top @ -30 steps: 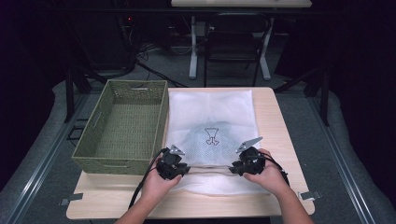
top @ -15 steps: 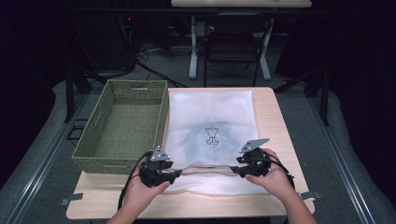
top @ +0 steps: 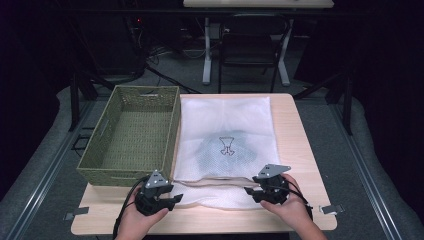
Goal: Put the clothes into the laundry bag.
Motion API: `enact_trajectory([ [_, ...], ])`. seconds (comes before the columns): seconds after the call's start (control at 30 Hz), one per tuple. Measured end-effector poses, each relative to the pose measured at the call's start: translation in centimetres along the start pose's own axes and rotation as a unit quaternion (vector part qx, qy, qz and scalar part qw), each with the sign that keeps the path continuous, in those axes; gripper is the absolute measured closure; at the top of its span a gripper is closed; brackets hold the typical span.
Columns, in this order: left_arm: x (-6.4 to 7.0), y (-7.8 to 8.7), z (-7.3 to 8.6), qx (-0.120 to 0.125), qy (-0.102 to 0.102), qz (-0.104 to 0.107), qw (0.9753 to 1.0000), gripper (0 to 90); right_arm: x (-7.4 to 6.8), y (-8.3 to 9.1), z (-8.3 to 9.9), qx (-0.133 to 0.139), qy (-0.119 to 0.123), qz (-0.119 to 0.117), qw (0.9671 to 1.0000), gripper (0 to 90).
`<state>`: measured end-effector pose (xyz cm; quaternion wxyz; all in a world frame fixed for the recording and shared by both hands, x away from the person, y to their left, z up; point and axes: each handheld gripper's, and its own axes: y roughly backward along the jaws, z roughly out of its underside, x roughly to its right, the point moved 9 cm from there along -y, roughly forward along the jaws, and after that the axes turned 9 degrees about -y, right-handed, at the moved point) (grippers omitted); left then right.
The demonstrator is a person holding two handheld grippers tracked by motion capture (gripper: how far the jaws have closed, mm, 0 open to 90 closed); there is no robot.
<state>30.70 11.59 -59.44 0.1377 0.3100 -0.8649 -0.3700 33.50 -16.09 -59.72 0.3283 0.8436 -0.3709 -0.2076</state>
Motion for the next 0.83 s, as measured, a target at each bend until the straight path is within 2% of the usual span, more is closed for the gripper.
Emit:
enact_trajectory([
  [0.1,-0.5,-0.3,0.4,0.011,0.019,0.002,0.9998,50.1,0.1,-0.3,0.4,0.002,0.006,0.007,1.0,51.3],
  [0.13,-0.7,-0.3,0.5,0.007,0.02,0.003,0.9998,50.1,0.1,-0.4,0.5,0.006,0.002,0.007,1.0,51.3],
  [0.2,-1.3,-0.5,0.9,0.005,0.02,-0.014,0.9997,50.1,0.2,-0.7,0.5,0.014,-0.004,0.009,0.9998,51.4],
  [0.27,-1.4,-0.6,1.0,0.006,0.02,-0.017,0.9996,50.1,0.2,-0.8,0.5,0.017,-0.006,0.01,0.9998,51.2],
  [0.43,-1.5,-0.9,1.5,0.003,0.017,-0.02,0.9997,49.0,0.1,-1.3,0.7,0.019,-0.005,0.011,0.9997,50.8],
  [0.47,-1.5,-1.0,1.5,0.004,0.021,-0.018,0.9996,49.0,0.0,-1.5,0.8,0.019,0.0,0.011,0.9998,50.7],
  [0.6,-1.5,-1.1,1.5,0.007,0.019,-0.019,0.9996,49.0,-0.2,-1.8,1.0,0.013,0.004,0.01,0.9999,50.6],
  [0.7,-1.6,-1.5,1.7,-0.001,0.02,-0.016,0.9997,49.0,-0.4,-2.2,1.3,0.004,0.015,0.007,0.9999,50.5],
  [0.83,-1.5,-1.6,1.8,-0.003,0.02,-0.015,0.9997,49.0,-0.5,-2.3,1.3,0.003,0.016,0.006,0.9998,50.6],
])
